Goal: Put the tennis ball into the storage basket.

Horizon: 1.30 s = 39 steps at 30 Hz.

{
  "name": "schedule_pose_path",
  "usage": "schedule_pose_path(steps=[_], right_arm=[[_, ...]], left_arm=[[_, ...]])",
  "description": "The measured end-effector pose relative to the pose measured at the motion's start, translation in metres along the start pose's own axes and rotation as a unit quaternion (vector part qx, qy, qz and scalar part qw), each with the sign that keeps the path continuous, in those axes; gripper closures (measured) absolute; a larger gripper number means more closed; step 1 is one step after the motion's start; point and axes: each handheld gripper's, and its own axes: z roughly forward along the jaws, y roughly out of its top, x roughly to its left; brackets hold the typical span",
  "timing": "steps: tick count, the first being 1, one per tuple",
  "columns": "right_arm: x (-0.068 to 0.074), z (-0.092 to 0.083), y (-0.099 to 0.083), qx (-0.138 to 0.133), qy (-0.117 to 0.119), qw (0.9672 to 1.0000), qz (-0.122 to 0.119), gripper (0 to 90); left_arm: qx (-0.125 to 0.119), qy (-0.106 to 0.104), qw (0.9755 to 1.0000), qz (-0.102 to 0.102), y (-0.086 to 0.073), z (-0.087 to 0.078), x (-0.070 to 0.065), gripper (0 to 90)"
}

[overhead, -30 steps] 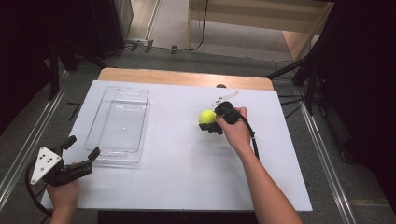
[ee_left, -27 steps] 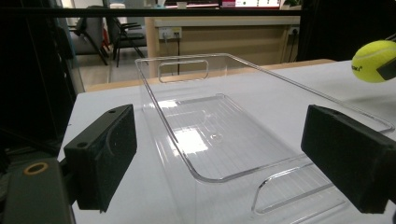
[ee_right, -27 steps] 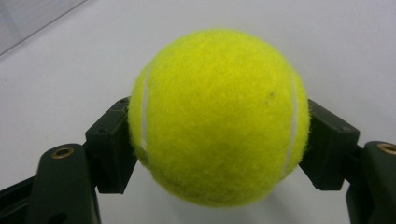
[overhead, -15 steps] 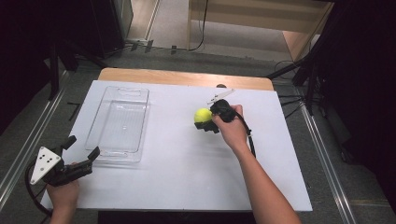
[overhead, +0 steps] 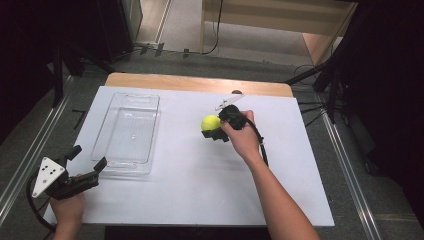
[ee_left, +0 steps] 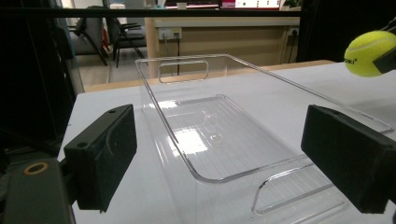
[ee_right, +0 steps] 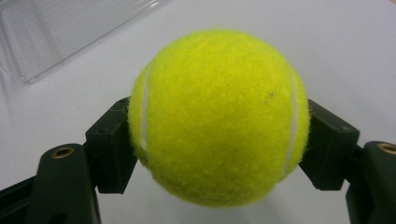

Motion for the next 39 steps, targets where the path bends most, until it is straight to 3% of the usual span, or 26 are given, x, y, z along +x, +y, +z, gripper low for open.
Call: schedule_pose_path(steps=[39], right_arm=[[0.033, 0.016, 0.035, 0.002, 0.033, 0.9987, -0.038, 23.1]], left_arm=[[0.0, -0.002, 1.0, 0.0, 0.0, 0.0, 0.0, 11.1]])
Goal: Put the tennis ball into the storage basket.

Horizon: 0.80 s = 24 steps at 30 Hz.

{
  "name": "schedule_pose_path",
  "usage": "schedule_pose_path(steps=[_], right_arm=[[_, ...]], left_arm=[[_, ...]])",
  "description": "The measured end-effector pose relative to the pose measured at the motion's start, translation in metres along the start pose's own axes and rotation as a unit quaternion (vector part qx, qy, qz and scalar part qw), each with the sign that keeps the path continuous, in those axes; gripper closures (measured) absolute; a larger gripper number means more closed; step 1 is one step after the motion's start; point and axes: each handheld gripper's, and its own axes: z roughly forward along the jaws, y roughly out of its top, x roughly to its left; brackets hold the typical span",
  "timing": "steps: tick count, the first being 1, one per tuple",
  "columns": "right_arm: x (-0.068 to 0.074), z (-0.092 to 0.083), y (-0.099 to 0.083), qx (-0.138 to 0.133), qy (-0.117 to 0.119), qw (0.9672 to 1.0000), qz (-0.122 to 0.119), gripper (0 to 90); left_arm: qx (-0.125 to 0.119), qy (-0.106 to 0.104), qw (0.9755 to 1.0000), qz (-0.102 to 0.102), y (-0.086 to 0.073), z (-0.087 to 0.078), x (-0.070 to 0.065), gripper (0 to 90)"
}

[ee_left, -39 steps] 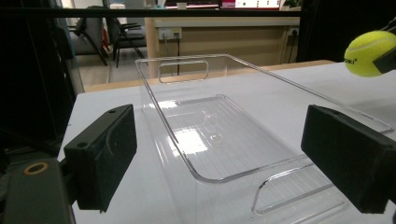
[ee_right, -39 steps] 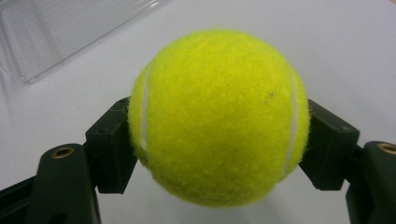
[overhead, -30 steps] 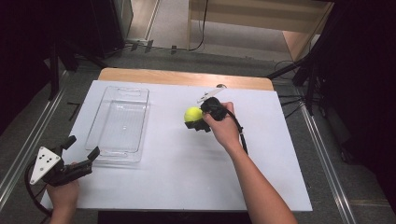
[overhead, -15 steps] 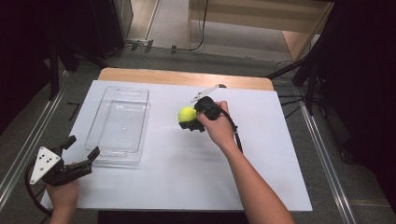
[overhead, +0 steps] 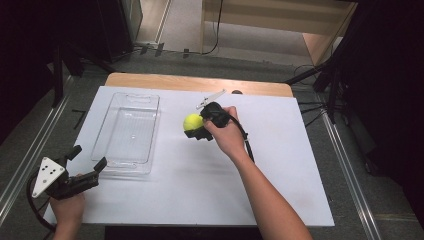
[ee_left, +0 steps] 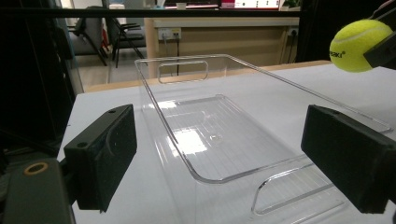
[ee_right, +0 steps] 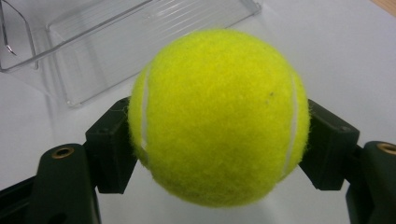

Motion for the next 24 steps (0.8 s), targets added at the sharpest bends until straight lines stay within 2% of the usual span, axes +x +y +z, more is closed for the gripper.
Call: schedule_pose_path(steps=[24], right_arm=[[0.015, 0.013, 0.019, -0.002, 0.016, 0.9996, -0.025, 23.0]], left_arm=[[0.0, 0.001, 1.0, -0.002, 0.0, -0.001, 0.001, 11.1]])
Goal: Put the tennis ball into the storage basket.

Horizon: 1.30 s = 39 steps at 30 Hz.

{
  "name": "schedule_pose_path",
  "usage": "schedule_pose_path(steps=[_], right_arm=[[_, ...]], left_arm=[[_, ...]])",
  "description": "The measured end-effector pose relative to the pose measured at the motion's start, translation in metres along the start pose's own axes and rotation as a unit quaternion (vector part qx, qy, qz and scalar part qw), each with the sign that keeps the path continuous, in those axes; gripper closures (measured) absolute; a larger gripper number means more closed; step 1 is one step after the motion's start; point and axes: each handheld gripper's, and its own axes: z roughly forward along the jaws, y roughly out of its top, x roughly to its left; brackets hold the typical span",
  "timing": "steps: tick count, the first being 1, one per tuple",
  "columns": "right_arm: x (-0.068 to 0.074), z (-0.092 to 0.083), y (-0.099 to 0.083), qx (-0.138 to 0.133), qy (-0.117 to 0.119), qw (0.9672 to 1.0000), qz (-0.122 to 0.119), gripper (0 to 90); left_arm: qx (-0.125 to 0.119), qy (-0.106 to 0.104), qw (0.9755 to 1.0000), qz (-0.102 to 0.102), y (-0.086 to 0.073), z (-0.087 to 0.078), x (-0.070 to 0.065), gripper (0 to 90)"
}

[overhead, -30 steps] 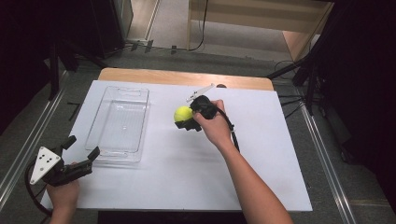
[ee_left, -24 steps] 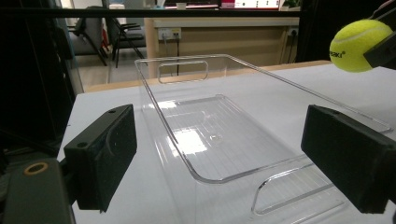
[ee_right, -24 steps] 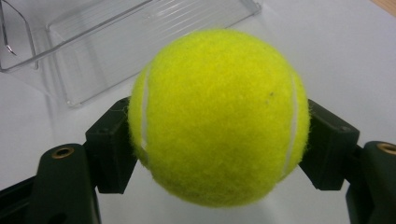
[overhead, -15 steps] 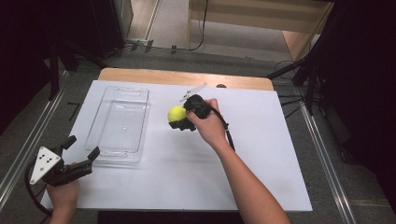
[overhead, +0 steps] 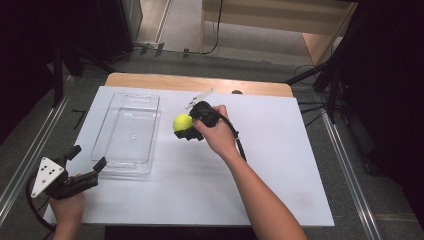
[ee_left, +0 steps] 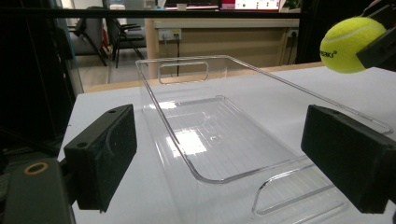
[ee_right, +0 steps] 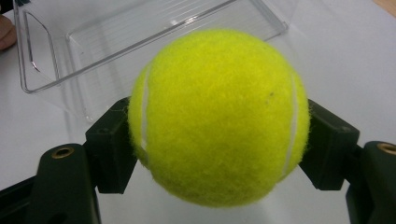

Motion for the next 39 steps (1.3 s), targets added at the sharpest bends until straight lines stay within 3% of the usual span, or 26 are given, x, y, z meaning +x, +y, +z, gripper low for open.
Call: schedule_pose_path(steps=[39], right_arm=[[0.023, 0.017, 0.033, -0.007, 0.027, 0.9994, -0.022, 23.0]], left_arm=[[-0.002, -0.001, 1.0, -0.003, 0.0, 0.0, 0.0, 11.1]])
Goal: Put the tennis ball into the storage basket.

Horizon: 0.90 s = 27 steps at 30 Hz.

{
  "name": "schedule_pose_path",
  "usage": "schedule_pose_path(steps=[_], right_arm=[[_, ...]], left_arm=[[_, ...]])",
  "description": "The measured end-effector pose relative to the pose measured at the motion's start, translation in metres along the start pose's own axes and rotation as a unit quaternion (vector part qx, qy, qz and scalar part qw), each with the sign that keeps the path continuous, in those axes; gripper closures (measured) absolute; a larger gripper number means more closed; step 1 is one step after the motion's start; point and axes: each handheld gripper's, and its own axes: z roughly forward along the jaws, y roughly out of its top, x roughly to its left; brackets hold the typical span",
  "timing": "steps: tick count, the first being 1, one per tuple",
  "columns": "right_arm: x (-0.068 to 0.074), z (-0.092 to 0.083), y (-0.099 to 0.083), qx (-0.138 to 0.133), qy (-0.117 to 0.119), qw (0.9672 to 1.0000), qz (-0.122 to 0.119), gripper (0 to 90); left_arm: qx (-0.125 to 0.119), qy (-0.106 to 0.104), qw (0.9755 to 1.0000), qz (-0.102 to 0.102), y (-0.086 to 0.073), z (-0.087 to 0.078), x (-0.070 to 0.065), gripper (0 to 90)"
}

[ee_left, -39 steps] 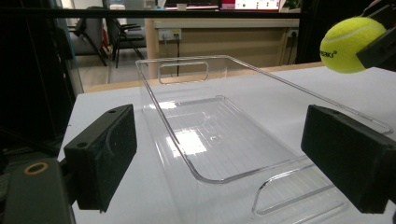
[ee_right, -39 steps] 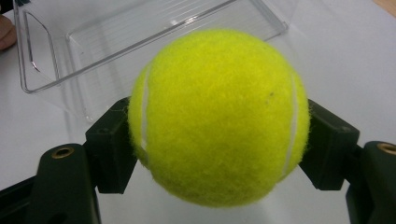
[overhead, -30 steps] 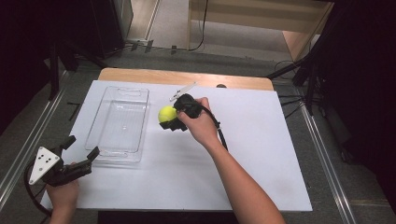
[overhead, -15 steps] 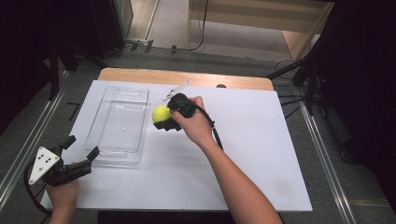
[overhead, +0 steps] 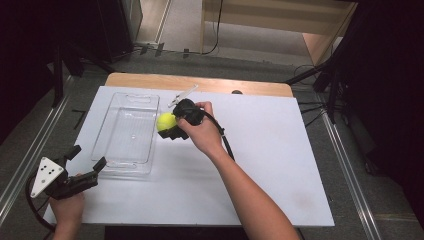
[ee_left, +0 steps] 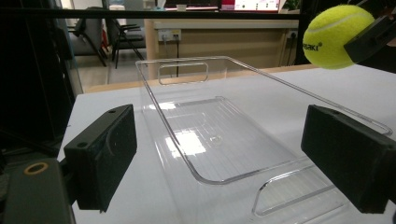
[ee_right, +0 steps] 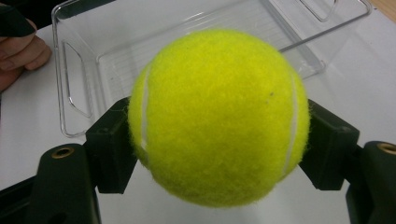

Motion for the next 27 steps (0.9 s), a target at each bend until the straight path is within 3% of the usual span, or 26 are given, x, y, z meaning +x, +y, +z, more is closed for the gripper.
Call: schedule_pose_path(steps=[27], right_arm=[[0.023, 0.027, 0.024, 0.004, 0.028, 0.9993, -0.022, 23.1]], left_arm=[[0.001, -0.001, 1.0, 0.001, 0.0, 0.0, 0.0, 11.1]])
